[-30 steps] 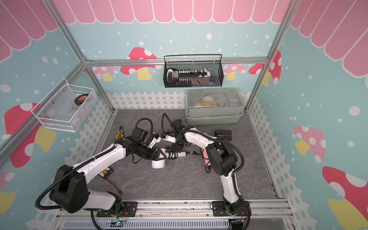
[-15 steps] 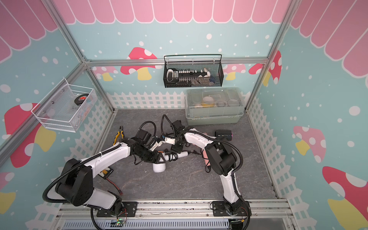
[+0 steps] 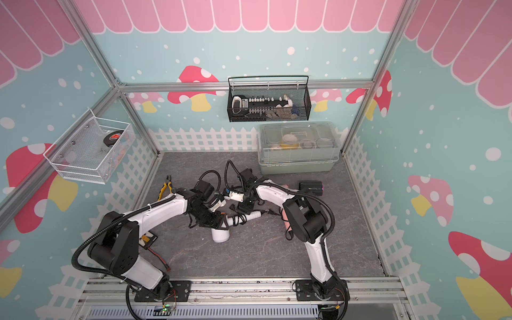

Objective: Wrap the cord around the hair dryer
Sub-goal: Place the hair dryer at the center of the board.

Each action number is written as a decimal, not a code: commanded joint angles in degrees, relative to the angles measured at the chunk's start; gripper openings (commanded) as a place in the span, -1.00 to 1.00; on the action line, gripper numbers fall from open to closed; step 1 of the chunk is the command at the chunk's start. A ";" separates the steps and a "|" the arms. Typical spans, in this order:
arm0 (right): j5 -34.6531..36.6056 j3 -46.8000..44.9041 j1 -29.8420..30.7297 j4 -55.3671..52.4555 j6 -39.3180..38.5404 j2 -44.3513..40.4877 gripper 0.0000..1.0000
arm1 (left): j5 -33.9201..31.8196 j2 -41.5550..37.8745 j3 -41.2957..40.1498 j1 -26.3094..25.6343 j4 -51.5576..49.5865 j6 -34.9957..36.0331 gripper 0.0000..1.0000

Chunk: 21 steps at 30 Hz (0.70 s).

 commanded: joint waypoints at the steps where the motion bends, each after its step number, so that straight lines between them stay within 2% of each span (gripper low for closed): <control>1: -3.86 -2.04 2.70 -4.83 -1.48 2.46 0.40 | -11.78 3.06 0.85 0.97 3.87 -1.25 -1.00; 3: -3.09 -1.93 2.72 -4.25 -0.99 2.43 0.40 | -11.57 3.29 1.27 0.93 3.53 -1.31 -1.00; 7: -1.53 -1.38 2.72 -3.80 -0.28 2.63 0.41 | -6.93 4.70 2.13 2.51 2.80 -1.19 -1.00; 15: -0.85 -0.78 2.63 -3.50 0.40 3.51 0.41 | -7.09 7.95 3.38 2.67 1.29 -0.72 -1.00; 16: -0.89 -0.78 2.63 -3.36 0.55 3.60 0.42 | -7.29 8.05 3.49 2.67 1.30 -0.93 -0.93; 19: -0.90 -0.79 2.63 -2.84 0.90 3.76 0.42 | -7.70 8.04 3.91 2.67 1.39 -1.37 -0.50; 21: -0.78 -0.55 2.55 -2.75 1.12 4.02 0.42 | -8.21 7.84 4.13 2.70 1.40 -1.53 -0.32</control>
